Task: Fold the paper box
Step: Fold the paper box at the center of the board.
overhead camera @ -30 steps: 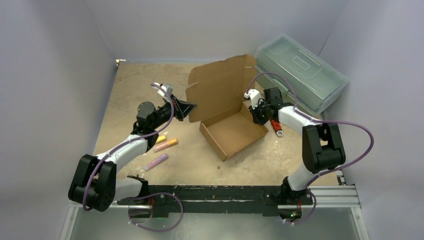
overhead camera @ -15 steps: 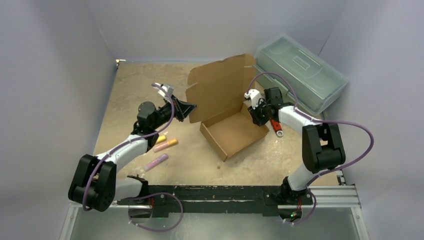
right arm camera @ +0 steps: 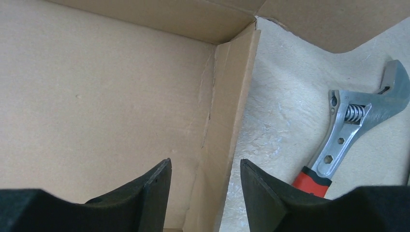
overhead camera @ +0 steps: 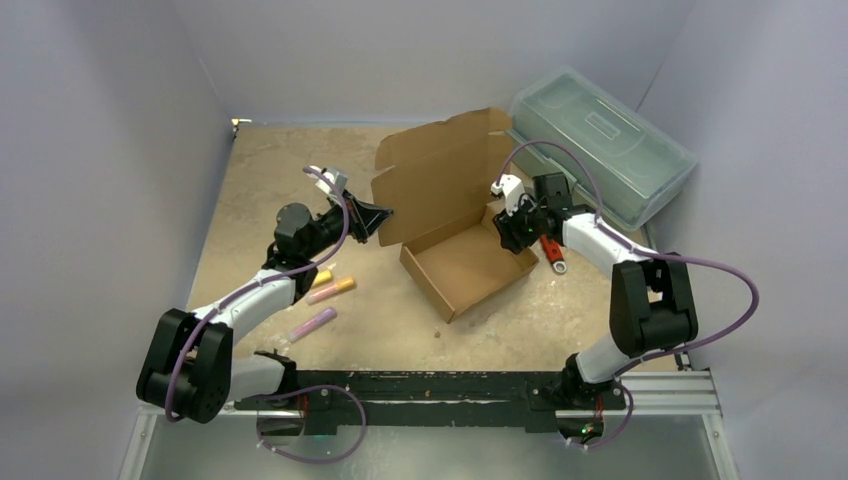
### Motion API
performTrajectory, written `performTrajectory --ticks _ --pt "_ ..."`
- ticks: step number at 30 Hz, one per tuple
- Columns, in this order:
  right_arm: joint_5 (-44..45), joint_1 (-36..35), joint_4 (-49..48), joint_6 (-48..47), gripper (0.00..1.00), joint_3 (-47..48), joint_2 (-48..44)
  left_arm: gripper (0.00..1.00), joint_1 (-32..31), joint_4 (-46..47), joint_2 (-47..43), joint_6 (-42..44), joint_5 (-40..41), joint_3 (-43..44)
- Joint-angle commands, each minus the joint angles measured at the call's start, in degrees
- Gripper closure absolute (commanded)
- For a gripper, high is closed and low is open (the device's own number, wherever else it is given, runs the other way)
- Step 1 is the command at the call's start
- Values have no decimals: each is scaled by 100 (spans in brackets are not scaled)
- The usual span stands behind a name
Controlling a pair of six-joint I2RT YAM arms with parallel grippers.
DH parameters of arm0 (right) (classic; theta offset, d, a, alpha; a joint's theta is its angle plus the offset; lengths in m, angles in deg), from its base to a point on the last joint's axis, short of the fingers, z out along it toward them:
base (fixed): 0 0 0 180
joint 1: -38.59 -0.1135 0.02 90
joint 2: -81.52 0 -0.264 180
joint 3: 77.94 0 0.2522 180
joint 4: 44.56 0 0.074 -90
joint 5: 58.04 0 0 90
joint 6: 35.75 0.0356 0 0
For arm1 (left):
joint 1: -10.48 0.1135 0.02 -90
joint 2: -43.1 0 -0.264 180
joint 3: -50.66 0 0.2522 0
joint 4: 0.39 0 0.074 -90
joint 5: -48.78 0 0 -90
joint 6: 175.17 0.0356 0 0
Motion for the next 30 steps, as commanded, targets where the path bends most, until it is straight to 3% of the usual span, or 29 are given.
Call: performTrajectory --ticks 1,5,30 --pt "-254 47 -7 -83 41 27 -188 100 -24 217 -68 141 -34 217" --pt "-285 47 -4 -72 36 28 -214 100 -24 216 -60 146 -29 222" --pt "-505 138 20 -103 32 2 -468 100 -24 181 -53 178 -31 233"
